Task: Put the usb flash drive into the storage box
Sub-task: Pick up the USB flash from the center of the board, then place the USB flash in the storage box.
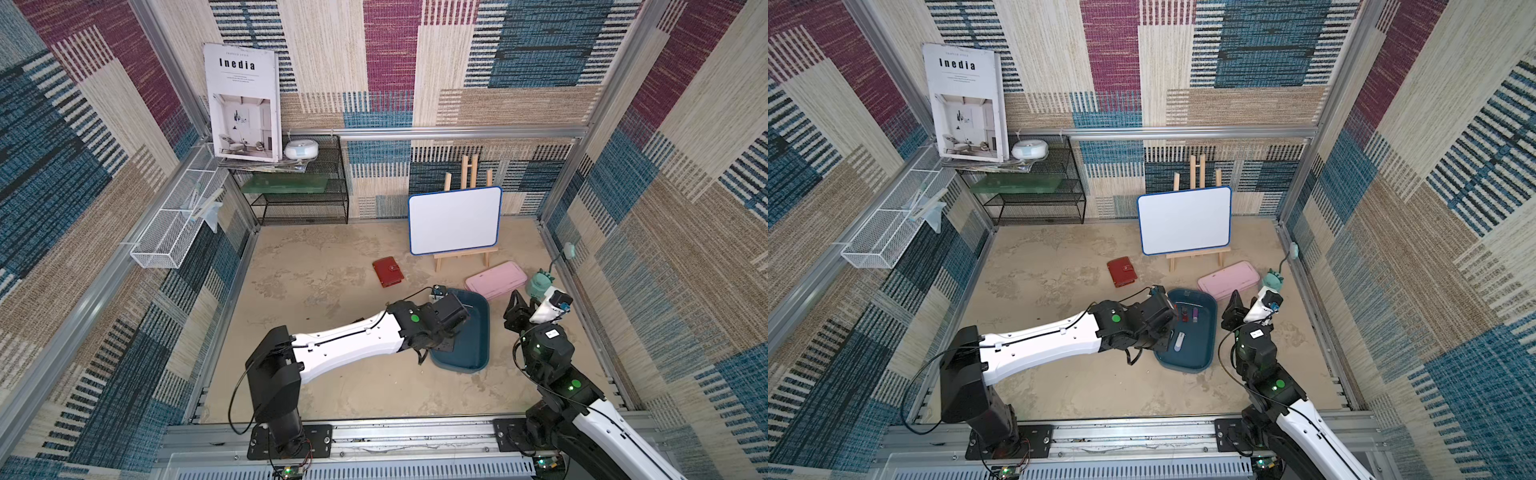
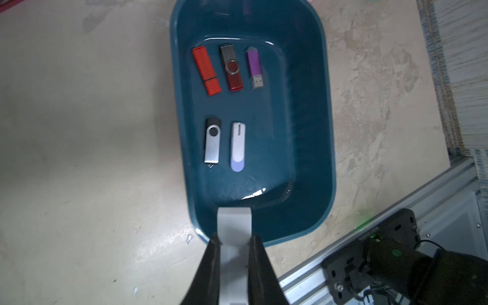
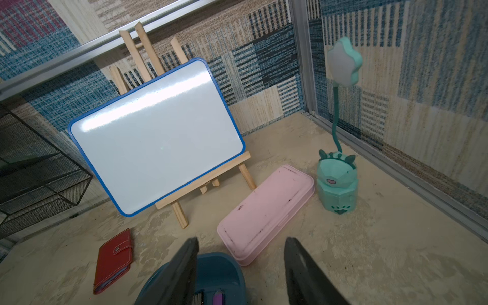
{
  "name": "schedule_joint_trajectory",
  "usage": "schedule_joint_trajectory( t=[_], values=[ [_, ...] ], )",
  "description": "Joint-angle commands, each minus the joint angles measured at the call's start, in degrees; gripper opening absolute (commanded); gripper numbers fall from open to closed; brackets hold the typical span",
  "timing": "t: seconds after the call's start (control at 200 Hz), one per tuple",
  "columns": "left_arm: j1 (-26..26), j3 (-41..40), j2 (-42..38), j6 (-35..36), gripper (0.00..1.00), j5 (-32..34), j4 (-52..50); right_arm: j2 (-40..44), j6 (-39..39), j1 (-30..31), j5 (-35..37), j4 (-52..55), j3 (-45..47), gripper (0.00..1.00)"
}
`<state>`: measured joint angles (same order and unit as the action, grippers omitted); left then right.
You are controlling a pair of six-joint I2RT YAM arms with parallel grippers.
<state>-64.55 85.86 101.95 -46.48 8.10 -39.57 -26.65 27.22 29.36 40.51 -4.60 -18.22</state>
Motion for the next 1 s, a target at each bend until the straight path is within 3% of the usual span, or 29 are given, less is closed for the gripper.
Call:
schedule_joint_trajectory(
  t=[0.0, 0.28, 0.596, 0.997],
  values=[
    [-0.71, 6.08, 5.92, -0.13, 0.02, -0.88, -0.92, 1.02, 0.81, 0.07, 2.55, -0.19, 0.61, 0.57],
    [-0.88, 21.5, 21.97, 0.57, 0.02, -1.79, -5.32, -0.07, 0.65, 0.02, 1.77, -1.15, 0.75, 0.59],
    [-0.32, 26.76, 30.03, -0.07, 0.04, -0.55, -7.37, -0.46, 0.99, -0.05, 1.69, -0.66, 0.29, 0.59],
    [0.49, 27.88, 33.59, -0.32, 0.1, -0.39, -8.14, 0.05, 1.08, -0.04, 1.77, -0.45, 0.44, 0.59]
  ],
)
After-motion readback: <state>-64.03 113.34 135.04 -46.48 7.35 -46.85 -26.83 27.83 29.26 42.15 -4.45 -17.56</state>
